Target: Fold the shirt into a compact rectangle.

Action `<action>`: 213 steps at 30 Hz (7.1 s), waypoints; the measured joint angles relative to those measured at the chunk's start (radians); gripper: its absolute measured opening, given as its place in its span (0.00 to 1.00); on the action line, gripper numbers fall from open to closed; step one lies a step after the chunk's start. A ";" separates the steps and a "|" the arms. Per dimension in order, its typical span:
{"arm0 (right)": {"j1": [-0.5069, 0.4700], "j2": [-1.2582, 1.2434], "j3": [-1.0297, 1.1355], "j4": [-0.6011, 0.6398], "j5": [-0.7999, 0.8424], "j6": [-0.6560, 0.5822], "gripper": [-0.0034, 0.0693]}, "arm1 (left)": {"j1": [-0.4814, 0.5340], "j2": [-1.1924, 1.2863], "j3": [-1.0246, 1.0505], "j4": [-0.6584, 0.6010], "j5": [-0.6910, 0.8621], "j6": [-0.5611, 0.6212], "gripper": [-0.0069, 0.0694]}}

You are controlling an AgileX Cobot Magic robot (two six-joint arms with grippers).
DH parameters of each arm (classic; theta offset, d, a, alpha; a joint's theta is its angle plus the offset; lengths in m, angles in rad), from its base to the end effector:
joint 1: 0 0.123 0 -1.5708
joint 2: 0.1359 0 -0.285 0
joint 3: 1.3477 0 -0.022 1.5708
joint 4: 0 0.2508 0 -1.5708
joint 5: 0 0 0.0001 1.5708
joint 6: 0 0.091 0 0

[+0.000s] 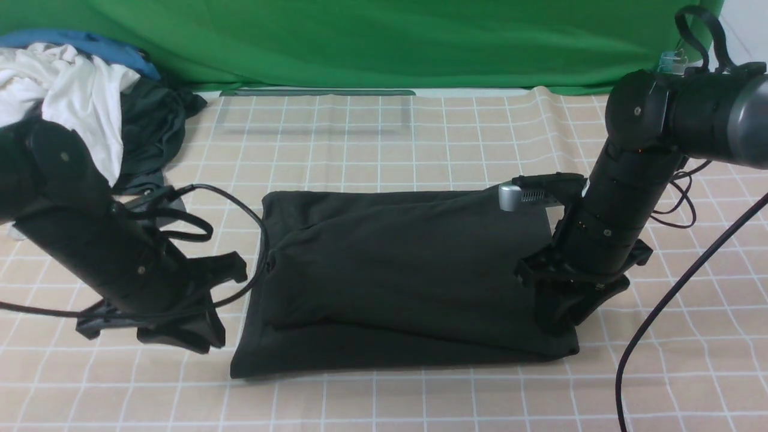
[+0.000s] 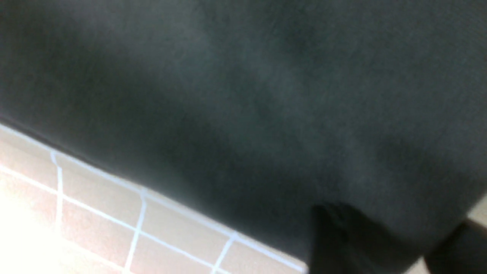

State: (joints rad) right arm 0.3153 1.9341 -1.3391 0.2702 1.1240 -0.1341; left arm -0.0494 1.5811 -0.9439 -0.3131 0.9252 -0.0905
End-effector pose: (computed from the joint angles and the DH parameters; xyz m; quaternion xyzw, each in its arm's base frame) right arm 0.3374 0.1331 0.1823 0.1604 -0.9793 -0.1164 0.0409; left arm 0.2758 -0.0361 0.2050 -0.1080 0.9846 -0.1319 0.0381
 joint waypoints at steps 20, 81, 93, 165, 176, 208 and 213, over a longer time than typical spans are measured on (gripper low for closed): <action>0.000 -1.170 0.302 -0.081 -0.723 -0.085 0.10 | 0.001 -0.832 0.051 0.038 -0.134 0.023 0.11; 0.000 -1.760 0.936 -0.083 -1.463 -0.132 0.23 | 0.001 -1.579 0.947 0.267 -0.716 -0.001 0.11; 0.000 -1.760 0.936 -0.082 -1.463 -0.132 0.26 | 0.001 -1.583 0.952 0.273 -0.693 -0.001 0.11; -0.280 -1.934 1.347 -0.258 -0.879 0.053 0.37 | 0.001 -1.584 0.952 0.274 -0.697 -0.001 0.11; -0.280 -1.934 1.347 -0.263 -0.879 0.055 0.37 | 0.001 -1.584 0.952 0.274 -0.697 -0.001 0.11; -0.280 -1.934 1.347 -0.264 -0.879 0.055 0.37 | 0.001 -1.584 0.952 0.274 -0.697 -0.001 0.11; -0.280 -1.934 1.347 -0.264 -0.879 0.055 0.37 | 0.001 -1.584 0.952 0.274 -0.697 -0.001 0.11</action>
State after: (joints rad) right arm 0.0356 -0.0003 0.0079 0.0061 0.2449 -0.0791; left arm -0.0485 -0.0024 0.0077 -0.0393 0.2279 -0.0911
